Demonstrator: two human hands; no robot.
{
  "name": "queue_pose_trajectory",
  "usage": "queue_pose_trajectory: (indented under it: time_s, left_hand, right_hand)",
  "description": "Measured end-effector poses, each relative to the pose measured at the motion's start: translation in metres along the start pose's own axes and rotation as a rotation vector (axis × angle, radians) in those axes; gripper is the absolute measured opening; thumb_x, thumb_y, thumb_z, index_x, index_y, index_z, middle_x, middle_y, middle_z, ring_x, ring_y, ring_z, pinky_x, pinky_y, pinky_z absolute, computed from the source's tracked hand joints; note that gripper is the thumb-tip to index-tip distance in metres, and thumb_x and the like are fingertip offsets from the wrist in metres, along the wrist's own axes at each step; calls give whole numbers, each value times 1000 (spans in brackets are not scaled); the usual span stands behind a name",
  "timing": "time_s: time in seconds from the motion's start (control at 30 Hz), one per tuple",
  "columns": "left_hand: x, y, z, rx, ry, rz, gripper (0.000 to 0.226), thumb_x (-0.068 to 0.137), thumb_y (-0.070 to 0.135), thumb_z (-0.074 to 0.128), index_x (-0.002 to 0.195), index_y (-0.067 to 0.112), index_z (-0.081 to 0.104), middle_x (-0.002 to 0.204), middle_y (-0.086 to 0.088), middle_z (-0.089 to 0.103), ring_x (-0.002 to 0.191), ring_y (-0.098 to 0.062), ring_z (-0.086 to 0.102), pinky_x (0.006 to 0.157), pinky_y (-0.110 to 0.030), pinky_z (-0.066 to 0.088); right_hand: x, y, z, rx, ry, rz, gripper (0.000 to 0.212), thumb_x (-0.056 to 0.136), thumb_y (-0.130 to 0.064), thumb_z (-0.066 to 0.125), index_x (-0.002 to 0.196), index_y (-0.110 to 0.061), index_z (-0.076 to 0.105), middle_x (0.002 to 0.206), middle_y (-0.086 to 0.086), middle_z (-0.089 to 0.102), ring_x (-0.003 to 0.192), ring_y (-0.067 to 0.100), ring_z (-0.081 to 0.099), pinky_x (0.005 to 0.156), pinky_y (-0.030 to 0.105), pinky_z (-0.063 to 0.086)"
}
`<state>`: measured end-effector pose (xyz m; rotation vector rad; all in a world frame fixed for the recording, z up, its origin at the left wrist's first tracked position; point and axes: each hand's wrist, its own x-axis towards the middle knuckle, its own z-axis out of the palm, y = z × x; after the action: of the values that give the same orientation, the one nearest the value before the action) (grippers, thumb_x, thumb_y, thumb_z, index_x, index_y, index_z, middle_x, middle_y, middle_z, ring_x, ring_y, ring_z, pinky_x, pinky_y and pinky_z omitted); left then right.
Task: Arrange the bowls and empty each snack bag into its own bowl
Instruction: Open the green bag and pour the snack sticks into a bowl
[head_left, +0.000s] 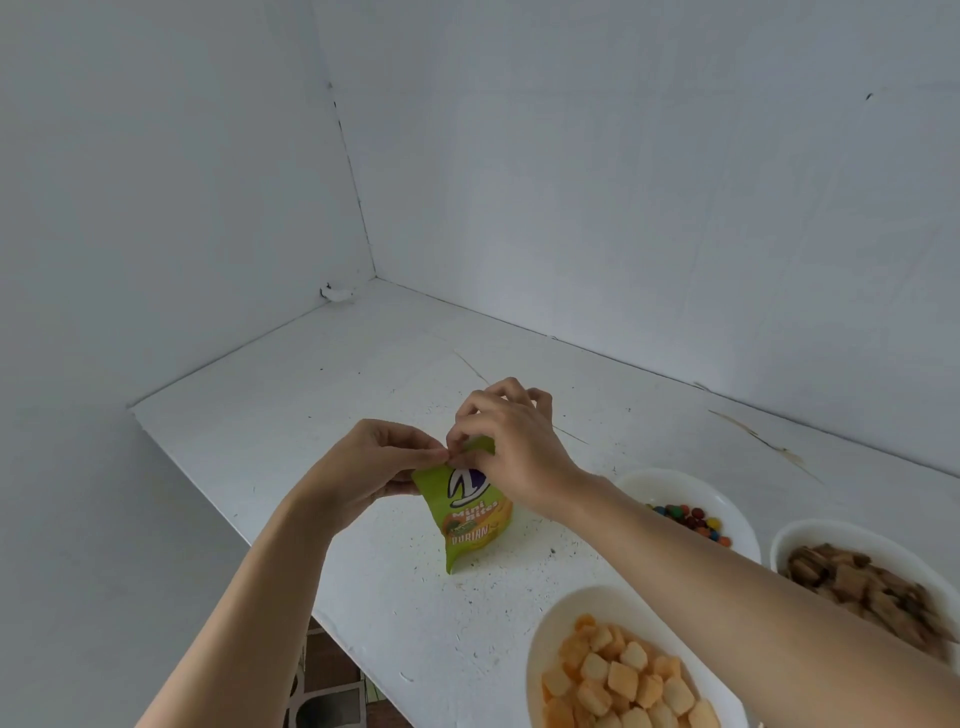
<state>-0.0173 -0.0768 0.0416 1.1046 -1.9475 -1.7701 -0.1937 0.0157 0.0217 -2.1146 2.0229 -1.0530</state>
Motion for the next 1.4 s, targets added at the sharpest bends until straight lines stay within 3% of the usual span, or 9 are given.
queue_pose_trajectory:
  time_s: [0.23,0.43,0.6,0.73,0.8,0.93,1.03,1.17,1.4]
  left_hand:
    - [-3,-11,6,-134,-34,-94,14,88,6,71,96,-2,79,110,-27,73,103,-41,67,106,-54,47]
    - [-4,-15,9,-309,-163,-179,20,76,3,77,94,-6,78,101,-23,76,81,-24,75,67,-26,62]
    - [-7,-30,12,-477,-204,-214,22,77,2,72,97,-6,78,93,-19,77,72,-21,75,59,-22,61]
    - [-9,-32,9,-466,-262,-174,59,52,12,99,103,-8,76,104,-23,75,85,-26,76,68,-25,63]
    - [-11,-32,8,-443,-263,-151,64,50,15,101,104,-9,76,108,-24,74,91,-28,75,74,-27,63]
    - [-18,-23,16,-320,-154,-110,21,75,0,75,95,-8,78,103,-26,75,91,-29,75,75,-27,62]
    - [-26,-8,23,-45,-5,-17,15,84,-9,69,85,0,82,94,-22,78,88,-27,75,80,-29,62]
    - [-31,9,28,255,305,99,10,84,5,76,76,8,82,68,-7,77,61,-9,72,57,-11,52]
    - [-27,21,40,469,107,35,29,95,17,61,81,29,83,71,-1,74,61,-12,50,68,-27,45]
  right_hand:
    - [-10,5,-8,111,-112,-20,5,83,-28,78,86,-29,73,94,-23,66,103,6,44,95,39,24]
    - [-13,3,-20,75,-227,-86,11,83,-29,78,81,-29,67,94,-24,66,116,4,41,106,39,17]
    - [-16,0,-27,40,-260,-156,13,83,-29,79,80,-31,66,89,-29,60,116,3,39,109,40,17]
    - [-18,-3,-28,22,-242,-201,9,84,-28,77,82,-28,68,93,-26,63,118,3,39,109,40,19]
    - [-20,-4,-29,11,-227,-215,7,85,-27,76,83,-26,69,95,-22,66,119,4,39,109,39,19]
    - [-24,-3,-29,-36,-215,-217,7,87,-26,75,83,-25,69,92,-24,61,119,5,39,109,38,19]
    - [-25,-3,-31,-50,-200,-188,6,88,-27,74,87,-23,70,94,-21,63,118,5,41,108,38,21]
    - [-25,-8,-37,-14,-211,-121,9,89,-30,73,91,-21,69,95,-18,59,113,4,43,106,34,20]
    - [-30,-3,-41,-7,-181,-22,14,87,-40,73,95,-29,69,103,-18,67,110,6,42,102,41,27]
